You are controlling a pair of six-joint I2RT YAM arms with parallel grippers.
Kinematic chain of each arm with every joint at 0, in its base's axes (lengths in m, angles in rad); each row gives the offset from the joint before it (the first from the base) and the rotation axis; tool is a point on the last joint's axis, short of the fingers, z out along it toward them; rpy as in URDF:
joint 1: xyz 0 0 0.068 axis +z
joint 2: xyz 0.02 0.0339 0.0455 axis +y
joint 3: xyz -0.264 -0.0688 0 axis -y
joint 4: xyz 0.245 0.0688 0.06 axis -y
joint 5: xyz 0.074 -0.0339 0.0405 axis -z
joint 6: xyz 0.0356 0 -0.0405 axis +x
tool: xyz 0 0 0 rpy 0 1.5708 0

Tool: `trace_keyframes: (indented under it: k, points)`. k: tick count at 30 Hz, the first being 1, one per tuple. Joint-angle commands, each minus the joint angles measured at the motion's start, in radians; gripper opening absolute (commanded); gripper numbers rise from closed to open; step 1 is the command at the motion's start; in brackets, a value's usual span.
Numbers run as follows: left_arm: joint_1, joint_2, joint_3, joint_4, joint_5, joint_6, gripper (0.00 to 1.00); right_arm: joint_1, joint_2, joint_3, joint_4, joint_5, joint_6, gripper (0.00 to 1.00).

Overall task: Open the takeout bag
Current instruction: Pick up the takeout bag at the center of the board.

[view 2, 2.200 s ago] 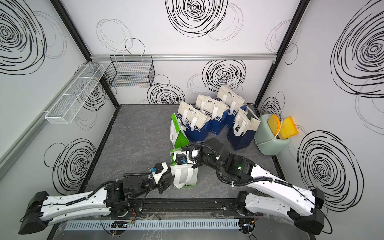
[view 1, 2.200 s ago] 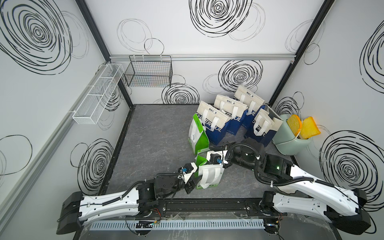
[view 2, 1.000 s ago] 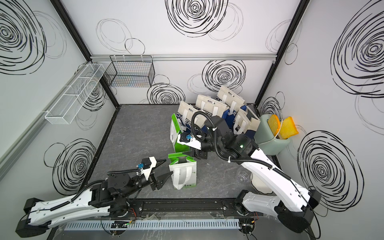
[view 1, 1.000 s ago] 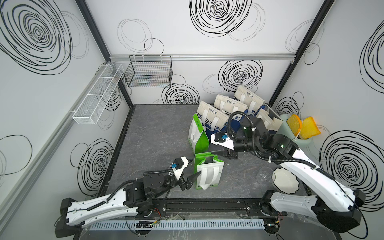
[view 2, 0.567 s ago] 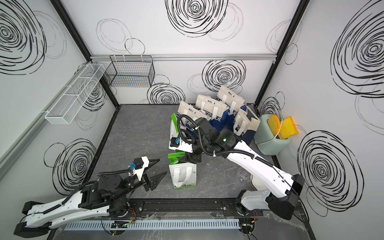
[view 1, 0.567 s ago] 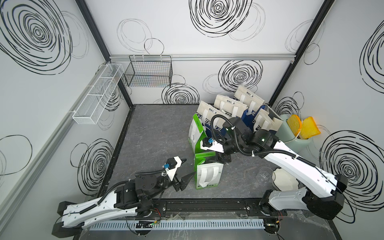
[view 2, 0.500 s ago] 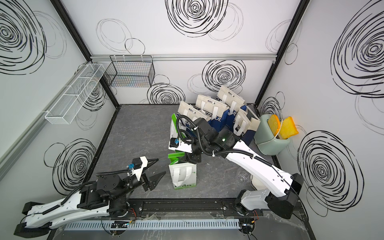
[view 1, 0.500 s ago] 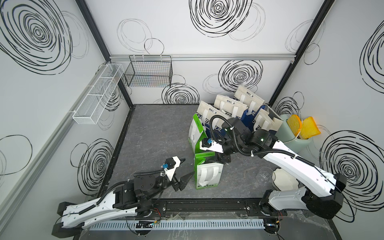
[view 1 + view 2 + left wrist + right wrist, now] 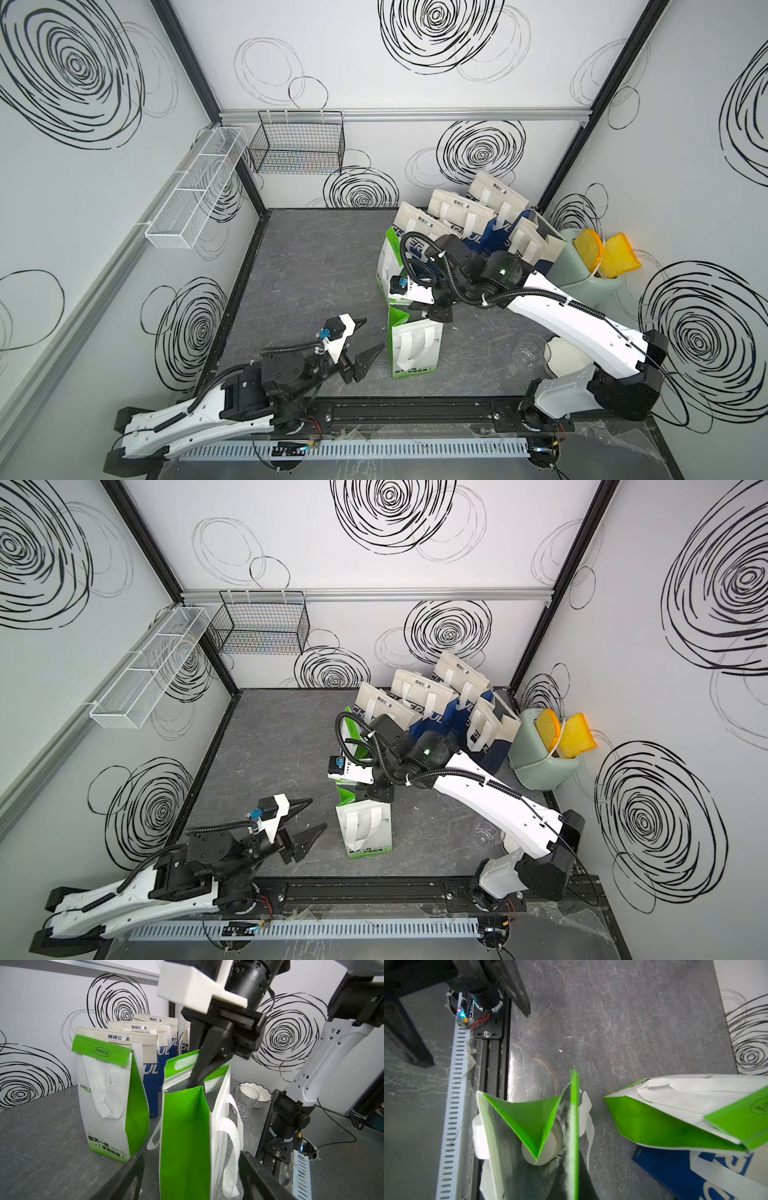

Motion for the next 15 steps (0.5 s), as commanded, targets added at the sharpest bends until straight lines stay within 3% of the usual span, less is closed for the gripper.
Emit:
trace_keyframes:
  k: [1,5,15]
  points:
    - [-0.001,-0.011,-0.002,0.019,0.0,-0.009,0.76,-0.004,-0.019,0.035,-0.069,0.014,0.021,0.0]
    - [-0.002,-0.013,-0.002,0.017,0.005,-0.008,0.77,-0.051,-0.046,0.035,-0.088,0.037,0.05,0.0]
    - [-0.001,-0.001,-0.006,0.026,0.03,-0.017,0.77,-0.323,-0.176,-0.049,-0.063,0.094,0.072,0.0]
